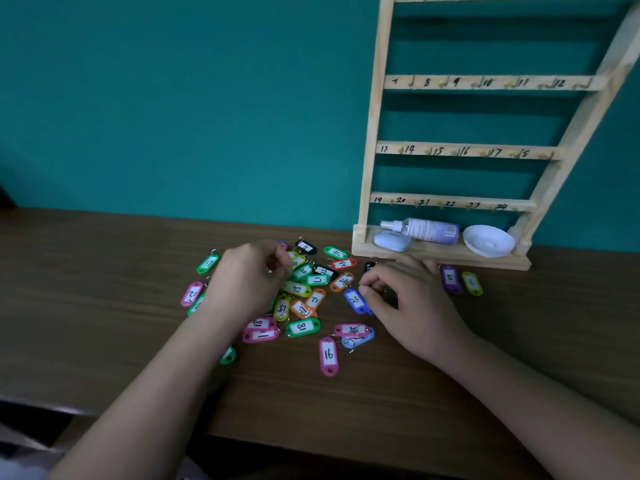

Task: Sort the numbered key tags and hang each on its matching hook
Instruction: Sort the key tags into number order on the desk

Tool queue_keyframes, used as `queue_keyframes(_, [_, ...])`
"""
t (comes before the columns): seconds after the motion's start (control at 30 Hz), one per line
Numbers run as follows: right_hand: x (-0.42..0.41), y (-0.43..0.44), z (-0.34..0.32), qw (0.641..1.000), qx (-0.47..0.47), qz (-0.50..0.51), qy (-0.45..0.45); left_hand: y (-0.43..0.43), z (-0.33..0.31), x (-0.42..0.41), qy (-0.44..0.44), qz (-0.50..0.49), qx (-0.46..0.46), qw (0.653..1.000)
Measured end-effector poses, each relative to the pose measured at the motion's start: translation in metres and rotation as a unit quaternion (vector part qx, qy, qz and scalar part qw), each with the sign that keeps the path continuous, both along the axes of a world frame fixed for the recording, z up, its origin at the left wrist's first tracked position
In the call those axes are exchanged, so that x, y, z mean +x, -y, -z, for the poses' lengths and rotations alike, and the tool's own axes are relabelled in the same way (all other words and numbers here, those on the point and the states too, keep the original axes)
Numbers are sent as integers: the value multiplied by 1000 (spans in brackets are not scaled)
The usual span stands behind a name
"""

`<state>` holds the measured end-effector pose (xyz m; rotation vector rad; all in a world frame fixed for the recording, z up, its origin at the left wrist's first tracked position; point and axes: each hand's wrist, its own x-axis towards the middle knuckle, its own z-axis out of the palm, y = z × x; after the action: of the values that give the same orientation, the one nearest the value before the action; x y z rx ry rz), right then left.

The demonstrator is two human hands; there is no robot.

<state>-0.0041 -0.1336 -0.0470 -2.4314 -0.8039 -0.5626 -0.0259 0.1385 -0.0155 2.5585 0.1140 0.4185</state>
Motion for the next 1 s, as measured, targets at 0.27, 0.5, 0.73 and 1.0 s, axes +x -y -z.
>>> queue_keyframes(0.27, [1, -37, -2, 999, 35, -15, -1, -44, -2, -10, -109, -41, 31, 993])
queue_keyframes(0.5, [2, -47, -4, 998, 51, -21, -18, -42, -4, -12, -133, -32, 59, 989])
queue_keyframes(0.73, [-1, -38, -11, 994, 89, -21, -54, -36, -4, -10, -91, -34, 39, 995])
queue_keyframes(1.0, [-5, -42, -13, 991, 67, -75, -87, 16, 0, -18, 32, 111, -43, 992])
